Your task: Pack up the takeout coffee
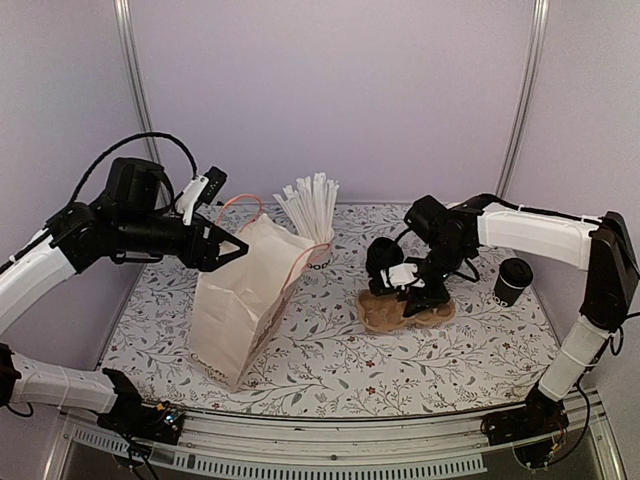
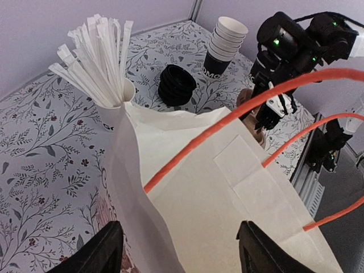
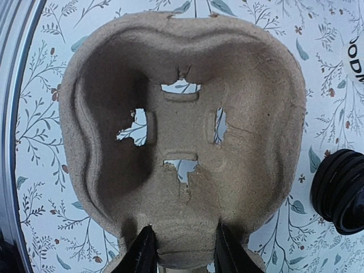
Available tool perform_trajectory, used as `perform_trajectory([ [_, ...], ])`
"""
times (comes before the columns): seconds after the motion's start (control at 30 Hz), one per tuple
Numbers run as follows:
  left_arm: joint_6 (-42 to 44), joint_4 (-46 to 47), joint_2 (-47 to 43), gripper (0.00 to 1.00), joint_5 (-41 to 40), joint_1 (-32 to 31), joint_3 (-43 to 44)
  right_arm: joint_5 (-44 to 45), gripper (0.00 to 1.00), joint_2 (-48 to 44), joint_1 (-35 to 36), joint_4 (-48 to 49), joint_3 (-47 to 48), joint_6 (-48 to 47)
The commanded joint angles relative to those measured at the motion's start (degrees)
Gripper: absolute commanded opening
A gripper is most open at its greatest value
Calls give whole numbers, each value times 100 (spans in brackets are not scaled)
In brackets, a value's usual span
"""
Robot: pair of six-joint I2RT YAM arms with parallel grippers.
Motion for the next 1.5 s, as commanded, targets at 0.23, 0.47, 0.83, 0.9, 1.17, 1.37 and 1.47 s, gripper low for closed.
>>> perform_trajectory([
  [0.23,-269,-502,-440,80,-934,73,100,-348,29,-848,43,-344,433,186],
  [0.47,-770,-1405,-397,81,-1617,82,297,-467,30,-859,43,-323,450,288],
  [0.83,-1403,-1679,-756,55,-1333,82,273,-467,29,-1040,46,-241,831,504],
  [0.9,-1221,-1261,-857,49,-961,81,154,-433,29,-1102,44,-205,987,571],
  [1.17,-621,-211,-322,23,302,82,-14,-524,28,-1363,43,-51,1713,568],
  [1.37,-399,536,409,18,1495,82,286,-612,28,-1621,43,174,1829,601],
  [1.47,-322,873,722,17,2077,81,469,-445,28,-1710,43,191,1829,602],
])
